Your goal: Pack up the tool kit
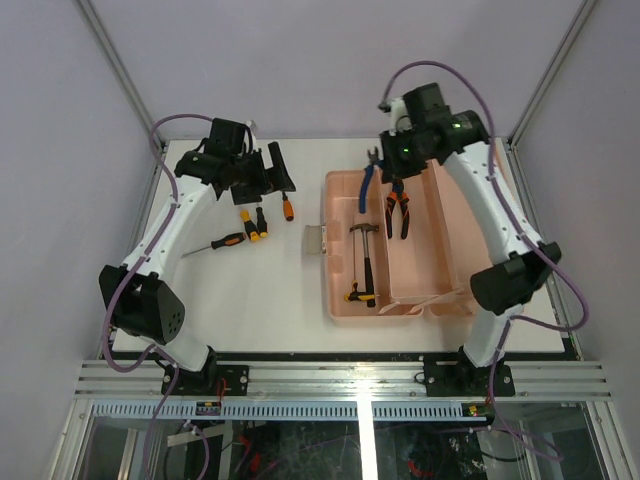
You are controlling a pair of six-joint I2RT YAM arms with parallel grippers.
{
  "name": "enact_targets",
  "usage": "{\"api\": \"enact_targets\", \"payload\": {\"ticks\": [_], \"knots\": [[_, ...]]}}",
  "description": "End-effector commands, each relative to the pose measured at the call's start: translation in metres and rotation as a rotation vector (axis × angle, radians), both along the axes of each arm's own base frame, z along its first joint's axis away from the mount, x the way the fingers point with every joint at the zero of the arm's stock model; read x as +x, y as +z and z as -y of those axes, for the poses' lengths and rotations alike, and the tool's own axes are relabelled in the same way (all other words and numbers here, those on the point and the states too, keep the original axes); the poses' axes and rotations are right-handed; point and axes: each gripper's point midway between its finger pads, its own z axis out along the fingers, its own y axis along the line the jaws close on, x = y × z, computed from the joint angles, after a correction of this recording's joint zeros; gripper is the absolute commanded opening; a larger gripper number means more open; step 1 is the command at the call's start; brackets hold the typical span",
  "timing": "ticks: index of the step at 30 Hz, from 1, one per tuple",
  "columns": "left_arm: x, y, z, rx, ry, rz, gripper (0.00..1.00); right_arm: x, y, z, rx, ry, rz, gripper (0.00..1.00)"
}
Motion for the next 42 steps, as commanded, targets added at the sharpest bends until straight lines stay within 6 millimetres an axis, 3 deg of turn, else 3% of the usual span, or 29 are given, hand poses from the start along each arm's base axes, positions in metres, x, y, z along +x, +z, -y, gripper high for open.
{"api": "enact_targets", "payload": {"ticks": [1, 6, 18, 42], "knots": [[0.003, 0.005, -0.005, 0.027, -0.01, 0.06, 0.95, -0.026, 0.047, 0.072, -0.036, -0.106, 0.106, 0.0], [0.003, 0.001, -0.009, 0.036, -0.008, 0.052, 0.95, -0.055, 0.034, 0.101, -0.099, -0.141, 0.067, 0.0], [0.003, -0.001, -0.006, 0.025, -0.021, 0.037, 0.91, -0.1, 0.001, 0.115, -0.139, -0.126, -0.035, 0.0], [0.003, 0.001, 0.001, -0.011, -0.035, 0.024, 0.87, -0.106, -0.066, 0.088, -0.073, -0.024, -0.226, 0.0]]}}
